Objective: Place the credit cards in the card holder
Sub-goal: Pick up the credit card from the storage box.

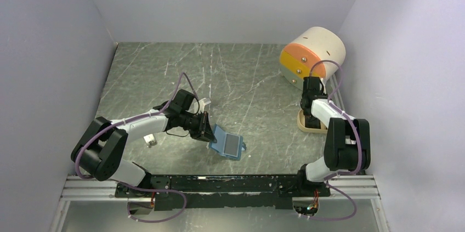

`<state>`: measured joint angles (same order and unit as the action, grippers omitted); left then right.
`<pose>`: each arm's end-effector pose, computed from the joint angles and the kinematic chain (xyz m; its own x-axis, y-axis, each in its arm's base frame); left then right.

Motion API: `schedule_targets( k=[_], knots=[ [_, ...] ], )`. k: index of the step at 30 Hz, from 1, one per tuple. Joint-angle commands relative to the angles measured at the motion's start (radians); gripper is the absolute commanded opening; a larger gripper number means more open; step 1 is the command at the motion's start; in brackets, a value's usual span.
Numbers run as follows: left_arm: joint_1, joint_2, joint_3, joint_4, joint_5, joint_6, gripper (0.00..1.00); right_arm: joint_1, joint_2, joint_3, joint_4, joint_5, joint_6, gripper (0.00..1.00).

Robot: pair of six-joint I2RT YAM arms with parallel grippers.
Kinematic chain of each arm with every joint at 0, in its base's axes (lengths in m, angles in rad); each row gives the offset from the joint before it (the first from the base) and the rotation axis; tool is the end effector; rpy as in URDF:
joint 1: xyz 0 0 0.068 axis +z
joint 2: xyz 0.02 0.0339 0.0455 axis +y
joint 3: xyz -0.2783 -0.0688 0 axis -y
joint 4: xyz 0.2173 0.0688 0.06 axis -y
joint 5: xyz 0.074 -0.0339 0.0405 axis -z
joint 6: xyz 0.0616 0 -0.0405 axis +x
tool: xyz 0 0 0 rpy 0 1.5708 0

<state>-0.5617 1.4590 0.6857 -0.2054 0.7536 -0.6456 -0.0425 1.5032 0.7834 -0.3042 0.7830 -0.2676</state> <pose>0.1915 -0.1703 0.1825 -0.9891 0.1041 -0.1042 0.1459 0.5964 -0.7893 0.2632 -0.0547 0.1925 -0.9279 -0.1481 -0.3421 0.1568 0.6775 -0.7186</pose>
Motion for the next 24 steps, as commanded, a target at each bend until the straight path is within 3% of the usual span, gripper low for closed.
schedule_targets(
  k=[1,7,24],
  knots=[
    [0.009,-0.008,0.005,0.033,0.031,0.008,0.12,0.005,-0.03,0.022,-0.004,0.039,-0.013,0.12],
    [0.008,-0.005,-0.001,0.039,0.035,0.005,0.12,0.031,-0.038,0.042,-0.057,-0.006,0.026,0.01],
    [0.01,0.01,0.017,0.042,0.048,-0.009,0.12,0.143,-0.037,0.199,-0.319,-0.146,0.206,0.0]
  ],
)
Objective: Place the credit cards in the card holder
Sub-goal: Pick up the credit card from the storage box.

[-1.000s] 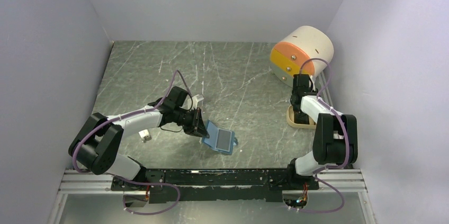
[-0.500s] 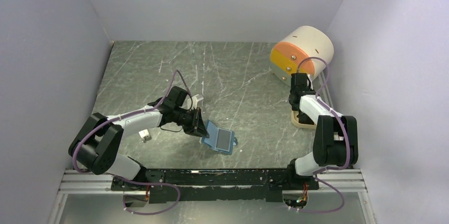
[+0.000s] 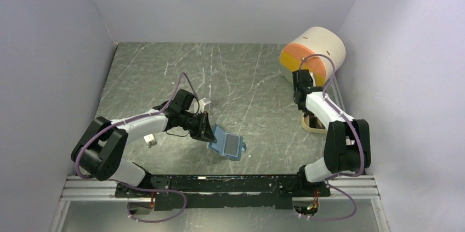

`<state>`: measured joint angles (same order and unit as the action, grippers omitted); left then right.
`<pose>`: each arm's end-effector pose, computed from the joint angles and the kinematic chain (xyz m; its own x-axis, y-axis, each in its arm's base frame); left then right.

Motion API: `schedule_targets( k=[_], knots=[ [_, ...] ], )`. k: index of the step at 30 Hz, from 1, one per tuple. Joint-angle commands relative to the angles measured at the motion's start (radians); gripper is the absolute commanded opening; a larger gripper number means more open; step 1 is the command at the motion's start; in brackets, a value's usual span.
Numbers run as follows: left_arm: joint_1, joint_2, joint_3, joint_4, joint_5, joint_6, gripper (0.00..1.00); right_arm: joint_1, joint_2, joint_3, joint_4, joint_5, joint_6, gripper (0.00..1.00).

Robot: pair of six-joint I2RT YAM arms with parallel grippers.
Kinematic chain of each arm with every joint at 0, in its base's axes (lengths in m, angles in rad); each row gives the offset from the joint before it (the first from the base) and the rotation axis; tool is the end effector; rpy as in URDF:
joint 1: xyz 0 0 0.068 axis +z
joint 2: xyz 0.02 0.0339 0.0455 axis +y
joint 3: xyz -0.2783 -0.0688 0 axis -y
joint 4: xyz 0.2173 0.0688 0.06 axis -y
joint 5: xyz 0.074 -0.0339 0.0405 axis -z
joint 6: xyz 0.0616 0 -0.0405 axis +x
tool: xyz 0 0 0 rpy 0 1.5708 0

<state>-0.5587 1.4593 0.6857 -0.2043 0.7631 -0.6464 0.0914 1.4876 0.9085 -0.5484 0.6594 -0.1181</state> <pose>0.1917 -0.1700 0.1829 -0.9893 0.1051 -0.1008 0.1437 0.5905 -0.7941 0.2665 -0.0135 0.2113 -0.9156 -0.1774 -0.3607 0.0822 0.7957 -0.6001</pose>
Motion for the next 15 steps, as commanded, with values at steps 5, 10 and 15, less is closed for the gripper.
schedule_targets(
  k=[5,10,15],
  knots=[
    [0.007,0.016,0.077,0.038,0.06,-0.032,0.11,0.02,-0.06,0.153,-0.13,-0.052,0.106,0.0],
    [0.009,0.012,0.052,0.107,0.048,-0.089,0.09,0.043,-0.157,0.19,-0.151,-0.1,0.146,0.0],
    [0.008,-0.002,-0.044,0.338,0.075,-0.249,0.09,0.045,-0.235,0.229,-0.128,-0.147,0.169,0.0]
  ],
)
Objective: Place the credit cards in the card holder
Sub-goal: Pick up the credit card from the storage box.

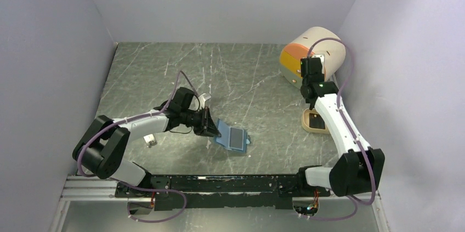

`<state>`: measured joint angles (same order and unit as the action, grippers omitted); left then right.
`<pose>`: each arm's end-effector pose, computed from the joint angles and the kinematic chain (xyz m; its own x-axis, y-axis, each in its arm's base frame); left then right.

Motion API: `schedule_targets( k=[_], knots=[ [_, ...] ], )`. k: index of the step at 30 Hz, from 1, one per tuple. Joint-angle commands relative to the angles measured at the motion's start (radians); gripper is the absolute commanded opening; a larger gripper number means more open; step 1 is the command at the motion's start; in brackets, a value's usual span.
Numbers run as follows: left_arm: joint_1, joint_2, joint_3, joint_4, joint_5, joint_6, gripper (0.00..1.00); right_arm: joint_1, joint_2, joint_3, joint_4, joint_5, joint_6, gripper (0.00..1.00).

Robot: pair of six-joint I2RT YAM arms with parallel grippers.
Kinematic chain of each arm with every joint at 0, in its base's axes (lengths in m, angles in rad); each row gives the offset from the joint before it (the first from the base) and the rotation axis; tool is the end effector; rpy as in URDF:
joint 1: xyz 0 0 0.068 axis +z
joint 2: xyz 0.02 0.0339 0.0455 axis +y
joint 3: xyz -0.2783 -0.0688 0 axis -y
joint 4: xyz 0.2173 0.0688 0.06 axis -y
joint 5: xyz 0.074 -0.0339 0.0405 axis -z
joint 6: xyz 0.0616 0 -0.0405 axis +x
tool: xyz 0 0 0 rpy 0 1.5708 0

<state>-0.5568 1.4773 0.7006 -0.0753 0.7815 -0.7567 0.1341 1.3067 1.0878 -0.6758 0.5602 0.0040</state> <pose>0.2051 -0.1788 0.1925 -0.9924 0.0437 -0.1149 0.1204 0.5330 -0.8375 0.2536 0.0012 0.2951 -0.7721 -0.1007 -0.6274 0.2193 0.8844 -0.4120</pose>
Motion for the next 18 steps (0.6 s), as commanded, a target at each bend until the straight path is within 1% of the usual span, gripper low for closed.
schedule_targets(
  k=[1,4,6,8,10,12,16,18],
  knots=[
    [0.007,-0.017,-0.066,0.242,0.059,-0.164,0.09,0.003,-0.06,0.059,-0.005,-0.062,0.061,0.0],
    [0.007,-0.011,-0.073,0.295,0.044,-0.206,0.09,0.005,-0.047,0.1,-0.043,-0.119,0.102,0.0],
    [0.005,-0.009,-0.082,0.315,0.022,-0.224,0.09,0.018,-0.026,0.147,-0.112,-0.103,0.161,0.0],
    [0.005,-0.006,-0.108,0.347,-0.011,-0.248,0.09,0.022,-0.007,0.172,-0.145,-0.144,0.217,0.0],
    [0.004,0.008,-0.137,0.393,-0.027,-0.271,0.1,0.029,-0.009,0.176,-0.157,-0.211,0.245,0.0],
    [0.003,0.022,-0.155,0.392,-0.048,-0.279,0.12,0.034,-0.022,0.164,-0.144,-0.294,0.255,0.0],
    [0.002,0.025,-0.205,0.407,-0.085,-0.294,0.15,0.044,-0.08,0.113,-0.074,-0.53,0.284,0.0],
    [0.0,0.031,-0.227,0.431,-0.078,-0.309,0.16,0.057,-0.113,0.082,-0.037,-0.594,0.315,0.0]
  ],
)
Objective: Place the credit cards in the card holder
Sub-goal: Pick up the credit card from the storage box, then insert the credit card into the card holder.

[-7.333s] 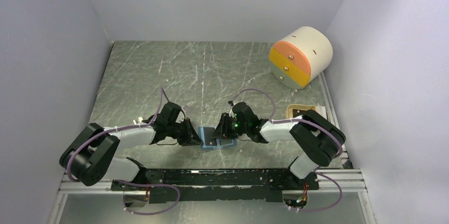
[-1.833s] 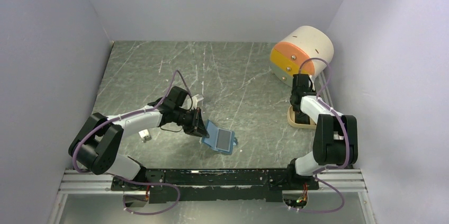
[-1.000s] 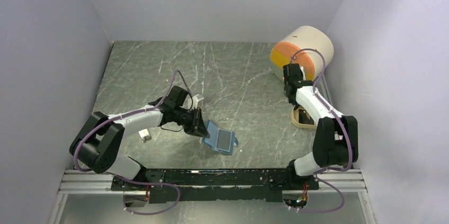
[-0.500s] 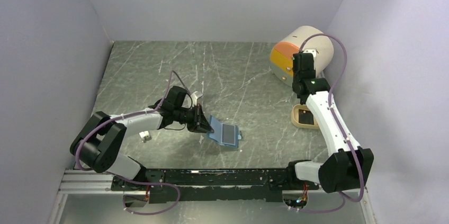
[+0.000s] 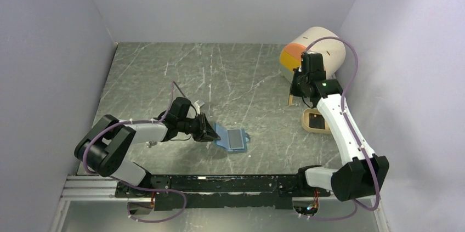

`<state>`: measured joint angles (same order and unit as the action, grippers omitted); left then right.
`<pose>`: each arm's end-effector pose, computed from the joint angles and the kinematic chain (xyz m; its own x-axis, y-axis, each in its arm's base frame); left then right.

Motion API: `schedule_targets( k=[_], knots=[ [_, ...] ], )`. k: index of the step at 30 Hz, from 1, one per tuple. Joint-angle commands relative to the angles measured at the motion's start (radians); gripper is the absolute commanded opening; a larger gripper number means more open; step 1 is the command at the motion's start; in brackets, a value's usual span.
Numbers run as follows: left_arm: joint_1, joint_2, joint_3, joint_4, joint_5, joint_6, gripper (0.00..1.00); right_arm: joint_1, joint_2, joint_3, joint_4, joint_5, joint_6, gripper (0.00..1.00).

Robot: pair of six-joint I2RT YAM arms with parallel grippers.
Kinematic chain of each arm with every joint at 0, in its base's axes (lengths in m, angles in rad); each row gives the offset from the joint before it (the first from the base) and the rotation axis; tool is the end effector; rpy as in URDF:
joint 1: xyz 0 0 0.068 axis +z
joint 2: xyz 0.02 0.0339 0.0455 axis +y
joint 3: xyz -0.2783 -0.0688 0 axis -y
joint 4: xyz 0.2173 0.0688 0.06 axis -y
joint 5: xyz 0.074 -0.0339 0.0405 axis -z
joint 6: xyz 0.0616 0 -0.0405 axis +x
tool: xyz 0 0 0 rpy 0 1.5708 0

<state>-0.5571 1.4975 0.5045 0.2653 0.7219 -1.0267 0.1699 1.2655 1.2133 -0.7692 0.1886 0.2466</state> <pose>0.1978 -0.1711 0.1618 -0.9901 -0.1398 -0.0105 -0.0608 0.4956 -0.8664 0.2465 0.0306 0.3290 -0.7095 0.1216 -0.6941 0.1371 0.9900 0.0332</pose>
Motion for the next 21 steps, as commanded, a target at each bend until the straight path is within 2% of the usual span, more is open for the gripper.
schedule_targets(
  k=[1,7,12,21],
  knots=[
    [-0.002,0.011,-0.03,0.079,-0.022,-0.034,0.17,0.029,-0.088,-0.059,0.072,-0.248,0.086,0.0],
    [-0.003,-0.028,0.002,-0.08,-0.096,0.032,0.23,0.048,-0.152,-0.162,0.161,-0.371,0.157,0.0],
    [-0.004,-0.057,-0.002,-0.121,-0.121,0.039,0.25,0.064,-0.184,-0.212,0.22,-0.46,0.214,0.0],
    [-0.005,-0.057,0.039,-0.215,-0.139,0.079,0.26,0.178,-0.162,-0.332,0.372,-0.569,0.347,0.0]
  ],
)
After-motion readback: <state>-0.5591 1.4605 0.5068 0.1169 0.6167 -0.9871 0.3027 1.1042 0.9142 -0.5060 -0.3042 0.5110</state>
